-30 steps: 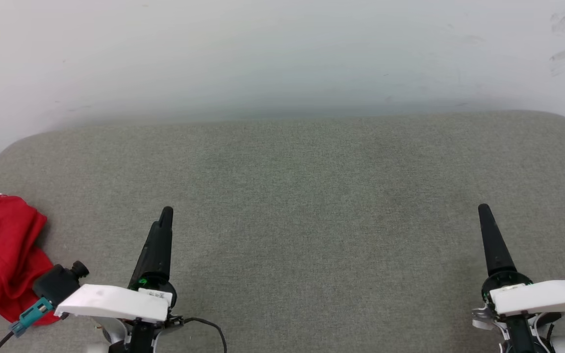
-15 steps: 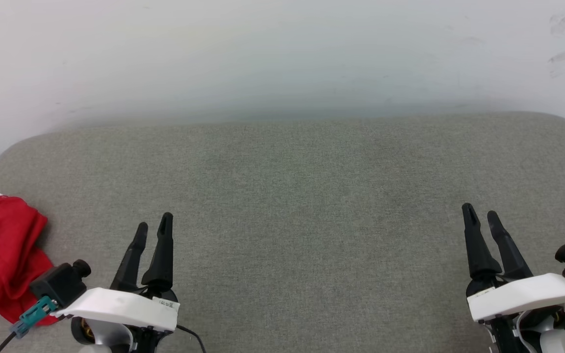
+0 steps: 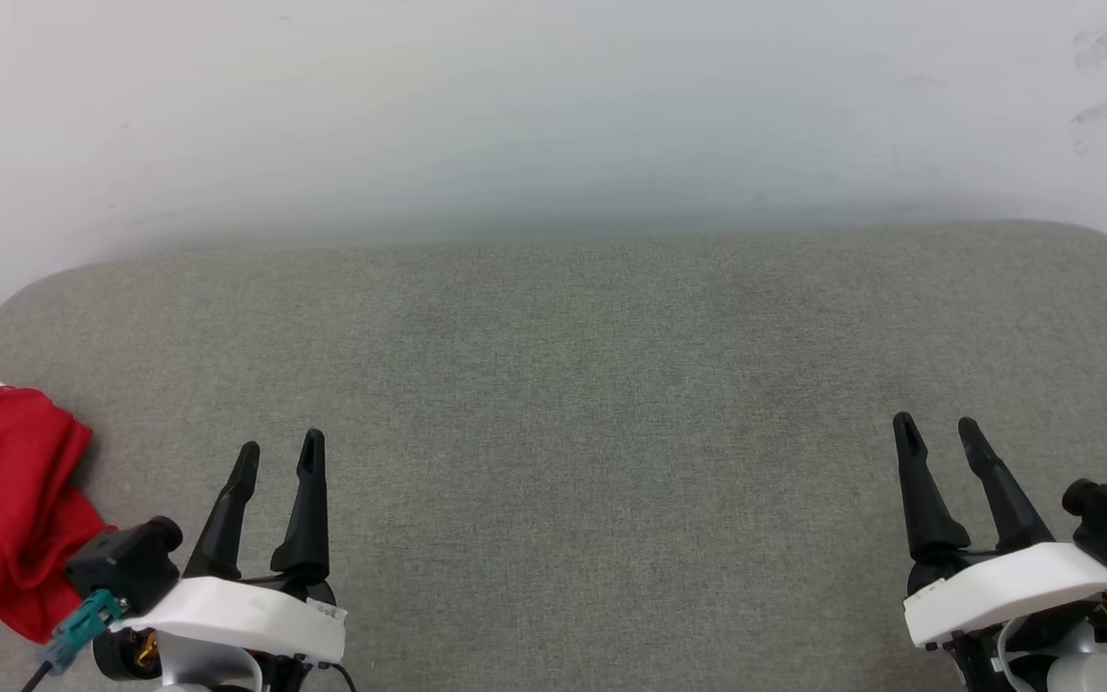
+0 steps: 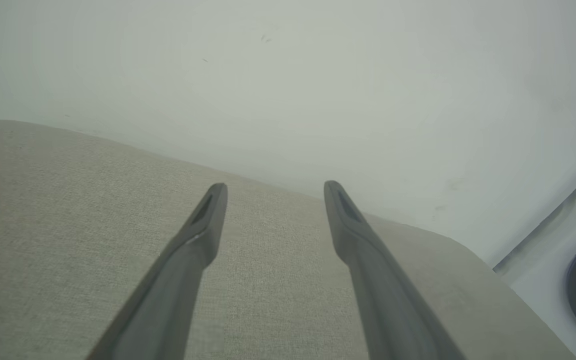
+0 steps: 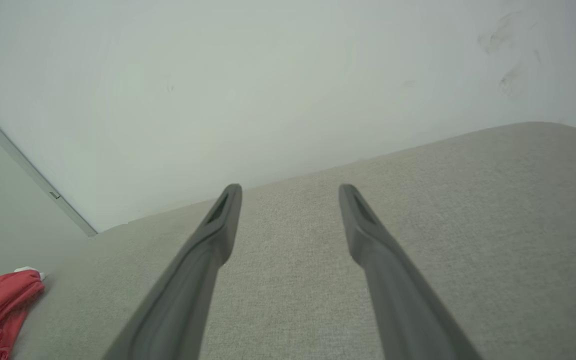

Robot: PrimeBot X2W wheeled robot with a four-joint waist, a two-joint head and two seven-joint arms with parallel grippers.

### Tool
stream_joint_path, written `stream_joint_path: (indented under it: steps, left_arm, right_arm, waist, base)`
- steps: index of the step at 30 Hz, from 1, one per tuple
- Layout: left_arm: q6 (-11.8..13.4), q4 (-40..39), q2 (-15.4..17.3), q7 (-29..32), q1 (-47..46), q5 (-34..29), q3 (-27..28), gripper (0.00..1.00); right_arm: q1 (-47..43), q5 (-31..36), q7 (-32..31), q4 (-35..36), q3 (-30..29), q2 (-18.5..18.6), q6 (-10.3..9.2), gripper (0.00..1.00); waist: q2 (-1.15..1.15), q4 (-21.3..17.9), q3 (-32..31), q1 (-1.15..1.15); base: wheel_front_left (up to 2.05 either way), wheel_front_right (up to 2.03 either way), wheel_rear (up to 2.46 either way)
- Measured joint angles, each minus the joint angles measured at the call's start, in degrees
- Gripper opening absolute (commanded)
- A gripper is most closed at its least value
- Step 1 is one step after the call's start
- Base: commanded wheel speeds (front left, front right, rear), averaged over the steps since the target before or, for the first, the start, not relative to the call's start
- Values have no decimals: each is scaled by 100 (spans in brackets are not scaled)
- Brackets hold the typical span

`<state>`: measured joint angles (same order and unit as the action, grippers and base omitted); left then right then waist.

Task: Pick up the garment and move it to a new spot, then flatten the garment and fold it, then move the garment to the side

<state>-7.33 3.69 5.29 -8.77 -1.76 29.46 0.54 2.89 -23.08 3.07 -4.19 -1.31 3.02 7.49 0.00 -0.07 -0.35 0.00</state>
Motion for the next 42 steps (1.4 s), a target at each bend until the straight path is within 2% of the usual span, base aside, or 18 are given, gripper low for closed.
stream_joint_path:
  steps: [6,20,42]
  left_arm:
    - [12,35,15,-97,7,-541,-10,100]
    - [32,215,18,-261,5,-1293,-46,100]
    - [21,537,9,-505,-23,-2025,-103,100]
  right_arm:
    - [-23,411,19,36,-1,-2,0,100]
    - [-86,1027,68,96,40,-4,0,100]
    - [-117,1618,119,134,87,-4,0,100]
  waist:
    - [0,1,-6,0]
    - [0,11,-20,0]
    - [0,6,-38,0]
  base:
    - [0,0,0]
    - [0,0,0]
    - [0,0,0]
